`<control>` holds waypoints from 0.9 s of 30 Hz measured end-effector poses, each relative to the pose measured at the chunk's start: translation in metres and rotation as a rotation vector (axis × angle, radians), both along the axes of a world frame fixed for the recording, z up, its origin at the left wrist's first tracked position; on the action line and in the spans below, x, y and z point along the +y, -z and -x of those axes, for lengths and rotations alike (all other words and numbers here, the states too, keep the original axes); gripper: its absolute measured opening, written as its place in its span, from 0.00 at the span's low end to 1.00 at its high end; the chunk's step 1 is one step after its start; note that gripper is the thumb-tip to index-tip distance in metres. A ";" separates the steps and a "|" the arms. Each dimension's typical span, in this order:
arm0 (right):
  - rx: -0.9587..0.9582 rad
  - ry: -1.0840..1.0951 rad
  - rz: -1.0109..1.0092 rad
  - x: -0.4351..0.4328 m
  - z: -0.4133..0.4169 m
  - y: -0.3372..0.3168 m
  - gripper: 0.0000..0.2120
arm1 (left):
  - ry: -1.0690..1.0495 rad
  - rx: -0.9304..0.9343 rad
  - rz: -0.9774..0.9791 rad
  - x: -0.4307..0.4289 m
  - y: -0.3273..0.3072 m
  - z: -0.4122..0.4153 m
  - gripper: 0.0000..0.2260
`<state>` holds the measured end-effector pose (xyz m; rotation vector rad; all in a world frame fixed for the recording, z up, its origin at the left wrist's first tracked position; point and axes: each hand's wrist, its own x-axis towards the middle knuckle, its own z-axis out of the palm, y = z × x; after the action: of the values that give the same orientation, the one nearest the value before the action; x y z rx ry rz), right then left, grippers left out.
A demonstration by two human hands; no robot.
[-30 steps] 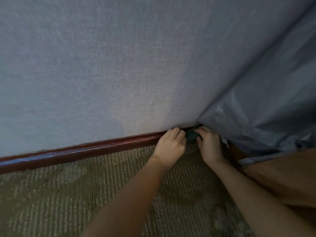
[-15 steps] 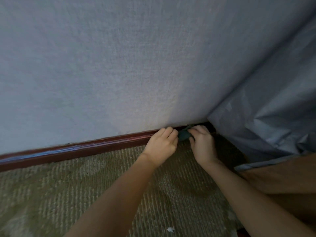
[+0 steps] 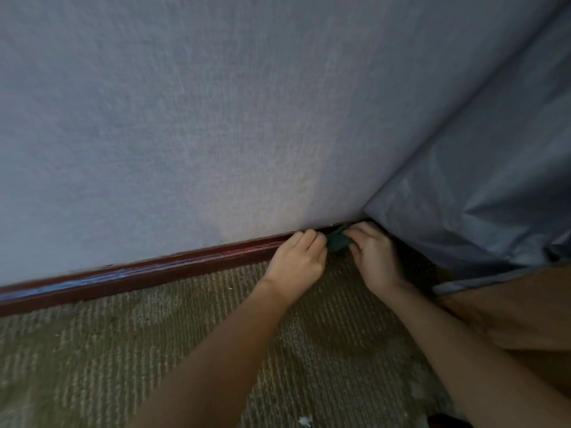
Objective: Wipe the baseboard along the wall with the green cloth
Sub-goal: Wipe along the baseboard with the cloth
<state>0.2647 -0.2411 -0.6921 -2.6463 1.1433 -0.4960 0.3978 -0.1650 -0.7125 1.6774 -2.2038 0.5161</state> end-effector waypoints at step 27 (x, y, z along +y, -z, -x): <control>0.016 -0.016 0.032 0.038 -0.040 0.001 0.09 | 0.035 -0.116 0.081 0.039 0.005 -0.044 0.11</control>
<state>0.3047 -0.2036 -0.6935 -2.6892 1.1268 -0.4953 0.4416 -0.1258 -0.7173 1.6024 -2.2554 0.6998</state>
